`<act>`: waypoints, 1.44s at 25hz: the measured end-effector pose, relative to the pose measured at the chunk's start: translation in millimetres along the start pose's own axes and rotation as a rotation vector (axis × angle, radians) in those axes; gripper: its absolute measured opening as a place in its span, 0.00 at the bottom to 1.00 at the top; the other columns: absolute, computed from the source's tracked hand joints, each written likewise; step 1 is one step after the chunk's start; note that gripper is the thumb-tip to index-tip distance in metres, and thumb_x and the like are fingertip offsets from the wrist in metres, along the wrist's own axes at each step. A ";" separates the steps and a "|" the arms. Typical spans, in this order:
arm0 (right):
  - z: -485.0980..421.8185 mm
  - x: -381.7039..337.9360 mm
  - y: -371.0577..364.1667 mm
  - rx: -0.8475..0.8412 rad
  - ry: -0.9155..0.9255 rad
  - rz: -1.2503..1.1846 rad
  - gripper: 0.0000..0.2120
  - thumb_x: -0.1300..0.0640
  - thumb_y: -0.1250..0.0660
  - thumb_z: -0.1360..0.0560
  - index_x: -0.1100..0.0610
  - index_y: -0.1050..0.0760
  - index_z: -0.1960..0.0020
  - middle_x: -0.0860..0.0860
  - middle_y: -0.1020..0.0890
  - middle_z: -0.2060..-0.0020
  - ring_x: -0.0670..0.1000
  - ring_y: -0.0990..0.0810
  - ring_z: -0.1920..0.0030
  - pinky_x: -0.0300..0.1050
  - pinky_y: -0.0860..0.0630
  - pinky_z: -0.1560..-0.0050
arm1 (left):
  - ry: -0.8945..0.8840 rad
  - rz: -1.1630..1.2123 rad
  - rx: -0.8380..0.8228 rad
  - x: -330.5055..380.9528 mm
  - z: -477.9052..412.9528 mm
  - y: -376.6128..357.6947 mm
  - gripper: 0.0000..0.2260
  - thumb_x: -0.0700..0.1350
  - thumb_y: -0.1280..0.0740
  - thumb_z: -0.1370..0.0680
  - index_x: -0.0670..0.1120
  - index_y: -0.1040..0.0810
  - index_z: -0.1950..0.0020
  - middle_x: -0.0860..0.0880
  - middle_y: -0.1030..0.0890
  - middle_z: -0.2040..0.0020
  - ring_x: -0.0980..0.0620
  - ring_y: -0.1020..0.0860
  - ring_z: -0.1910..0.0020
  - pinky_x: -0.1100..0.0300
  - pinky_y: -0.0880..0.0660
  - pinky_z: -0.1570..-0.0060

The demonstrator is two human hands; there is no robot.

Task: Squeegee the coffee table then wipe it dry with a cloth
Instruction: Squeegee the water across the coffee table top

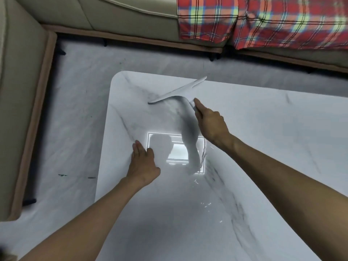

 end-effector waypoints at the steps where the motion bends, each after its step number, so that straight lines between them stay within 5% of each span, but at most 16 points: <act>1: 21.3 12.4 -2.2 -0.034 0.000 0.033 0.19 0.48 0.53 0.17 0.41 0.43 0.26 0.58 0.18 0.53 0.65 0.23 0.53 0.52 0.28 0.54 | 0.004 0.005 -0.012 0.4 0.7 0.4 0.23 0.42 0.37 0.28 0.40 0.35 0.34 0.34 0.62 0.23 0.38 0.63 0.23 0.49 0.51 0.23; 7: 149.1 88.3 17.0 -0.237 -0.123 0.171 0.20 0.43 0.52 0.18 0.34 0.42 0.27 0.47 0.26 0.73 0.55 0.25 0.68 0.49 0.24 0.60 | 0.032 0.017 -0.081 7.0 3.4 3.4 0.29 0.41 0.41 0.28 0.38 0.43 0.27 0.32 0.65 0.24 0.36 0.65 0.24 0.48 0.54 0.23; 11: 98.2 91.3 61.1 -0.028 -0.142 -0.030 0.21 0.41 0.48 0.19 0.42 0.34 0.28 0.52 0.18 0.64 0.57 0.20 0.62 0.48 0.25 0.56 | 0.039 0.003 -0.098 8.5 2.4 4.0 0.31 0.41 0.41 0.27 0.39 0.47 0.25 0.31 0.65 0.25 0.34 0.65 0.24 0.48 0.55 0.23; 16: -3.7 96.2 67.0 0.117 -0.270 -0.186 0.25 0.37 0.51 0.20 0.45 0.36 0.27 0.54 0.23 0.55 0.58 0.25 0.61 0.41 0.34 0.72 | 0.039 0.005 -0.084 7.9 1.5 3.2 0.26 0.41 0.40 0.27 0.40 0.40 0.29 0.34 0.65 0.24 0.37 0.65 0.23 0.48 0.53 0.23; 19: 16.9 96.0 46.9 0.082 -0.215 -0.132 0.21 0.44 0.51 0.18 0.48 0.37 0.27 0.57 0.21 0.53 0.65 0.21 0.54 0.53 0.23 0.59 | 0.031 0.003 -0.050 6.1 2.3 2.6 0.22 0.41 0.39 0.28 0.41 0.36 0.34 0.34 0.64 0.23 0.38 0.64 0.23 0.48 0.51 0.24; 22: 82.1 115.7 27.5 0.033 -0.190 -0.007 0.21 0.47 0.50 0.17 0.48 0.38 0.25 0.61 0.19 0.43 0.67 0.22 0.45 0.56 0.25 0.46 | 0.017 0.012 0.018 5.0 2.9 5.2 0.19 0.41 0.38 0.28 0.42 0.34 0.38 0.34 0.59 0.22 0.39 0.60 0.22 0.48 0.49 0.24; 28: 167.1 126.4 53.3 -0.097 -0.216 -0.074 0.22 0.40 0.49 0.19 0.45 0.33 0.28 0.48 0.23 0.68 0.56 0.23 0.64 0.44 0.29 0.61 | -0.074 0.035 0.078 31.5 45.5 -45.6 0.18 0.38 0.38 0.28 0.40 0.32 0.39 0.32 0.45 0.26 0.36 0.50 0.24 0.47 0.45 0.25; 32: 74.1 143.6 98.5 0.078 -0.304 -0.300 0.16 0.44 0.49 0.18 0.51 0.29 0.39 0.56 0.23 0.65 0.56 0.27 0.72 0.38 0.34 0.79 | 0.013 0.069 0.026 42.4 71.5 -85.8 0.21 0.38 0.39 0.29 0.40 0.34 0.36 0.31 0.44 0.28 0.33 0.47 0.26 0.47 0.43 0.26; 36: 15.4 155.7 83.0 0.103 -0.529 -0.502 0.14 0.51 0.51 0.18 0.55 0.33 0.56 0.56 0.28 0.66 0.56 0.30 0.72 0.32 0.37 0.79 | 0.066 0.086 -0.037 50.0 67.4 -90.8 0.21 0.37 0.41 0.27 0.40 0.37 0.34 0.27 0.56 0.26 0.32 0.59 0.24 0.46 0.51 0.24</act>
Point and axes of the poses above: each hand's wrist, its own z-axis away from the middle knuckle, its own y-axis out of the back of the hand, x = y × z, the point moved 10 cm from there along -z, towards the middle knuckle
